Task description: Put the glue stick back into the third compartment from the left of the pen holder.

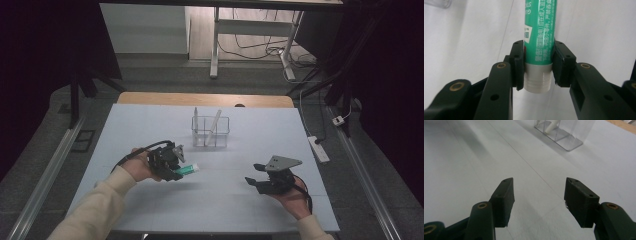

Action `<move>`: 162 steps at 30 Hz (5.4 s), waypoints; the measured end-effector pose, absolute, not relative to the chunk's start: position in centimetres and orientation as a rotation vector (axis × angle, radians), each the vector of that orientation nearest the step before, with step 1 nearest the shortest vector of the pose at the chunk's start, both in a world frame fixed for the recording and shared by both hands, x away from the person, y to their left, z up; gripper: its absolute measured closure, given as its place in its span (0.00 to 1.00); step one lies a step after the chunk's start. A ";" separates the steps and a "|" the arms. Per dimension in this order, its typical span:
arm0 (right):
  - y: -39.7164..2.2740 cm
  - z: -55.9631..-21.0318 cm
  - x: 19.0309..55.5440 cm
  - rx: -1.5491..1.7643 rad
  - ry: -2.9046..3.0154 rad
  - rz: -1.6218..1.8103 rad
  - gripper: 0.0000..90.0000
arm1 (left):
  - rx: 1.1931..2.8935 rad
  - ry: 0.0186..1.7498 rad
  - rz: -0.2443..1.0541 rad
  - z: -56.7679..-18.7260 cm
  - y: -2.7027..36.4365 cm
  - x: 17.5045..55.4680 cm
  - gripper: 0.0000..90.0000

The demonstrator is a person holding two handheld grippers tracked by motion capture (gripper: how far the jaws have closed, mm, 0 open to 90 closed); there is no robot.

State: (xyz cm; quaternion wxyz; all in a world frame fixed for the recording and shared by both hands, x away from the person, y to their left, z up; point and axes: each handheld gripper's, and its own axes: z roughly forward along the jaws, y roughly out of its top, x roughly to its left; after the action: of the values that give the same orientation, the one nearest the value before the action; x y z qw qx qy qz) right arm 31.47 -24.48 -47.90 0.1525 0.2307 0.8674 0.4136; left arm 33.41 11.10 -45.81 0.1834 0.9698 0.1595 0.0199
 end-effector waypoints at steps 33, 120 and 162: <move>-16.4 -46.2 31.8 0.190 2.656 1.057 0.41 | 2.708 0.552 -0.111 -47.6 3.6 35.1 0.73; -20.6 -47.1 32.7 0.525 2.382 1.334 0.49 | 1.972 0.747 -0.032 -42.9 6.7 38.8 0.72; -29.6 -49.4 32.3 0.788 2.371 1.181 0.44 | 1.977 0.805 0.258 -43.5 14.9 33.6 0.45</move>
State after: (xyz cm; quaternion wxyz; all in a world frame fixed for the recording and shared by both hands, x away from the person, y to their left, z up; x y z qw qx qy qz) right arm 32.32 -29.56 -49.37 0.1881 0.2800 0.8427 0.4197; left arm 33.61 14.91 -43.47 0.4757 0.8087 0.3295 0.1057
